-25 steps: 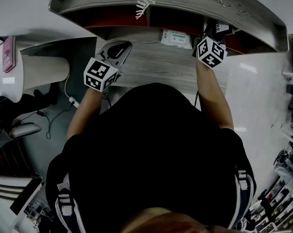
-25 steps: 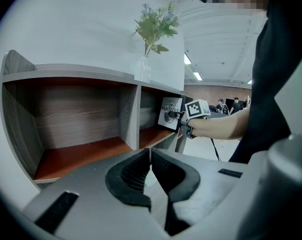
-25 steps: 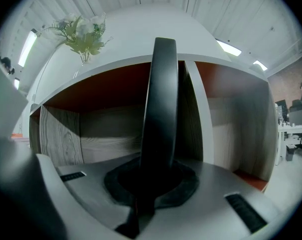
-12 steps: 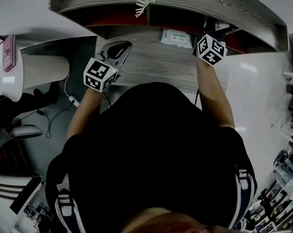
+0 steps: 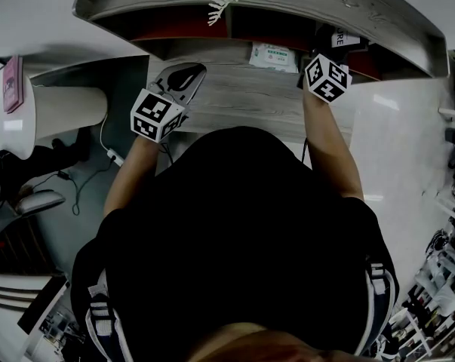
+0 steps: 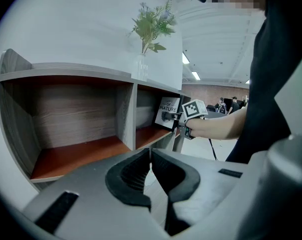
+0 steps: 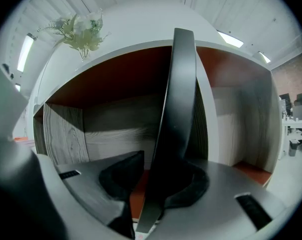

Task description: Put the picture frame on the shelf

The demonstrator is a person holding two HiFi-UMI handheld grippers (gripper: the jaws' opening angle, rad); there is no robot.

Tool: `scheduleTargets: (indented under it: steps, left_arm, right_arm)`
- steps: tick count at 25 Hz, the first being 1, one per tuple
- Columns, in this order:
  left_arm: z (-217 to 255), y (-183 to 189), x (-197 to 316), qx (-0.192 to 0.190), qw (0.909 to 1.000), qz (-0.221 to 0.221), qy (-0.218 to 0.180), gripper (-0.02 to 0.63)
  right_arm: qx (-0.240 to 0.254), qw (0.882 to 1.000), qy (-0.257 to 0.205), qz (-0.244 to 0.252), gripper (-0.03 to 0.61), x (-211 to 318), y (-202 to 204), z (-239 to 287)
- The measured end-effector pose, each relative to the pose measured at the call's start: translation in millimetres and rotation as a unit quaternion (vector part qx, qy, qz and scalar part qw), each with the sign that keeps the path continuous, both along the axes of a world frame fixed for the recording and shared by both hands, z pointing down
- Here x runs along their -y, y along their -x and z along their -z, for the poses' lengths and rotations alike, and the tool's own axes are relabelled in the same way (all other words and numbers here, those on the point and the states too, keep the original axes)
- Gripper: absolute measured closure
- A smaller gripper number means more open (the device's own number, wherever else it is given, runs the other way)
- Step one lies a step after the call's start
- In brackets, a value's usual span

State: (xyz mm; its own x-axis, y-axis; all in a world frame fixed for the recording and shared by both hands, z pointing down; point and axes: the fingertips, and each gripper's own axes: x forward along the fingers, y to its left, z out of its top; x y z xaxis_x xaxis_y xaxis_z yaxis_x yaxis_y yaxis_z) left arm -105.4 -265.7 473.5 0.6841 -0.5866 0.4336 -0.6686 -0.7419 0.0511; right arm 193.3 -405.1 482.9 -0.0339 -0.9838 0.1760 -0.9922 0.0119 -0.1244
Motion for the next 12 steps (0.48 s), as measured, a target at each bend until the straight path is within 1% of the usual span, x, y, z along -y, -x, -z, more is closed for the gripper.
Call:
scheduleTargets:
  steps: [12]
  left_arm:
    - [0.6, 0.8, -7.6, 0.001, 1.0, -0.008, 0.0, 0.584]
  right_arm:
    - [0.016, 1.0, 0.022, 0.002, 0.437, -18.2, 4.4, -14.8]
